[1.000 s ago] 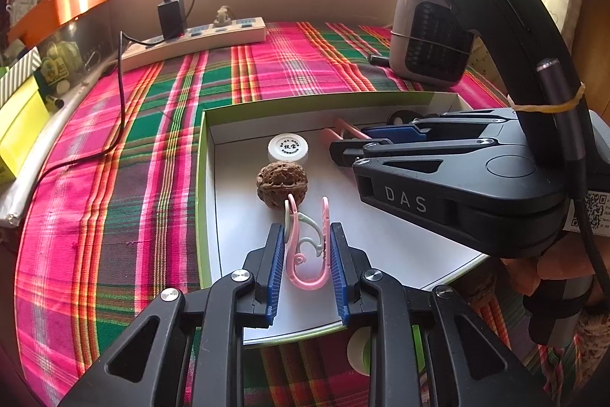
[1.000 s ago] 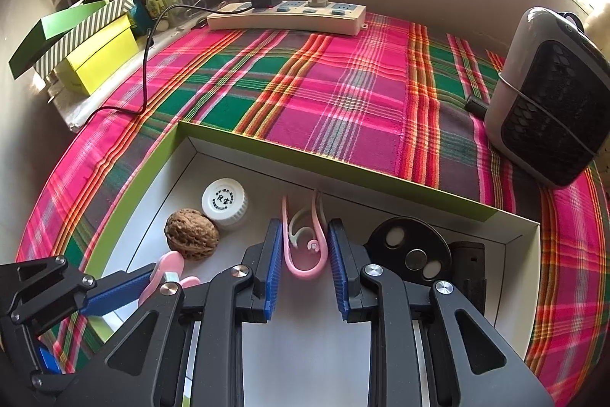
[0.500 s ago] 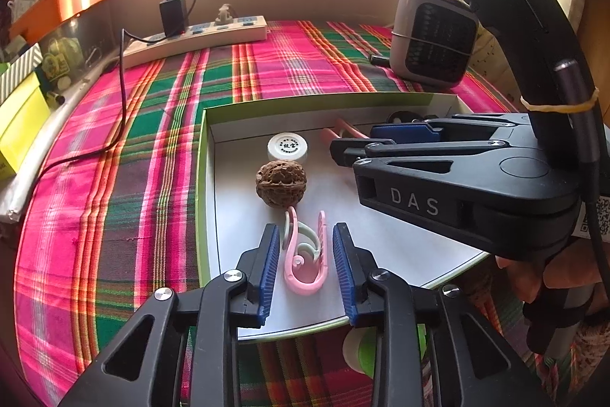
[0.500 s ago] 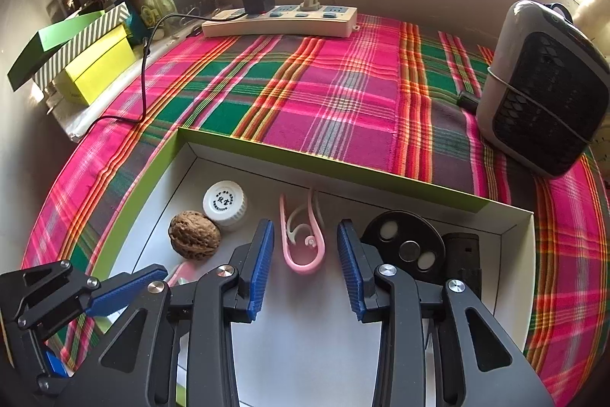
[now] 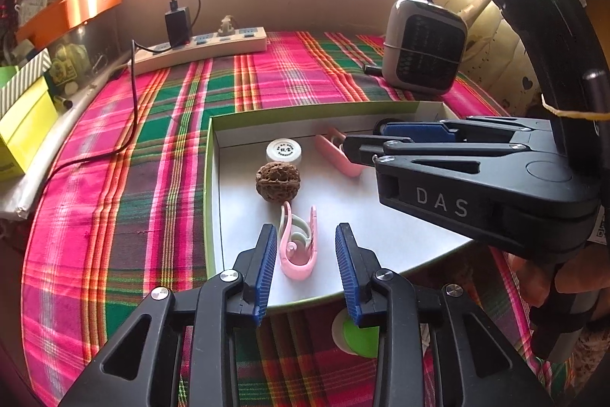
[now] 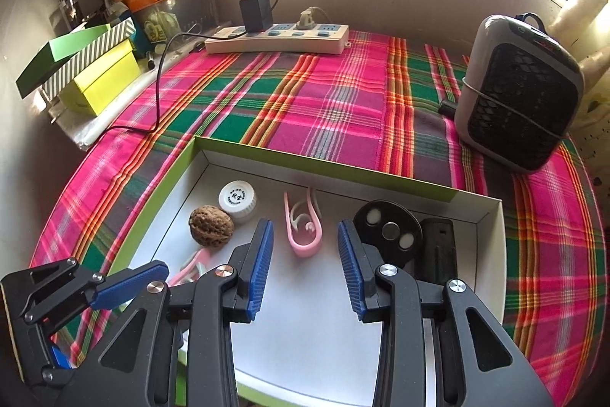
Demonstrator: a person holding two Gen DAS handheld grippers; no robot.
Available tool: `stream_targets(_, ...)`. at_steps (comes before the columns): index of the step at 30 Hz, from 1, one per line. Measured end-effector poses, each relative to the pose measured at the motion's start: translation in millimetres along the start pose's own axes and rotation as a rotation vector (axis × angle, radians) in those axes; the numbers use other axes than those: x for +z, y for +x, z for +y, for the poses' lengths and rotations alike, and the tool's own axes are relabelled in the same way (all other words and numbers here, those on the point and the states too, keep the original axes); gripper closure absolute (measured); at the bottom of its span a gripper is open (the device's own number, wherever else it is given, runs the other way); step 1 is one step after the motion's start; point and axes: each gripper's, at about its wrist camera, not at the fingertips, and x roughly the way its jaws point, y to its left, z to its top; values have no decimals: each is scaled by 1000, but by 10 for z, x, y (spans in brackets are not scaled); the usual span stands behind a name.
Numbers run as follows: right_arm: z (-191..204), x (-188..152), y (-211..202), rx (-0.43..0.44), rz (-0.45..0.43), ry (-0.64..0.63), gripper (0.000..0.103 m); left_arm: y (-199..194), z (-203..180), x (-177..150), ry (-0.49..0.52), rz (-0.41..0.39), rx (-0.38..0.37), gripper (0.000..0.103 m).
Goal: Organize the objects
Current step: 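Lower the pink items into the box and open both grippers, then withdraw from the box and close the left gripper on the green-capped knob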
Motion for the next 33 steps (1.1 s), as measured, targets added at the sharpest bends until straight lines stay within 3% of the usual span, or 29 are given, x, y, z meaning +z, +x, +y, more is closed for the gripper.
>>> stream_targets(21, -6, -380, -559, -22, -88, 45, 62, -411, 153, -200, -56, -47, -19, 73)
stream_targets(33, -96, -706, -758, -35, -107, 100, 62, -449, 87, -351, -57, -32, -126, 65)
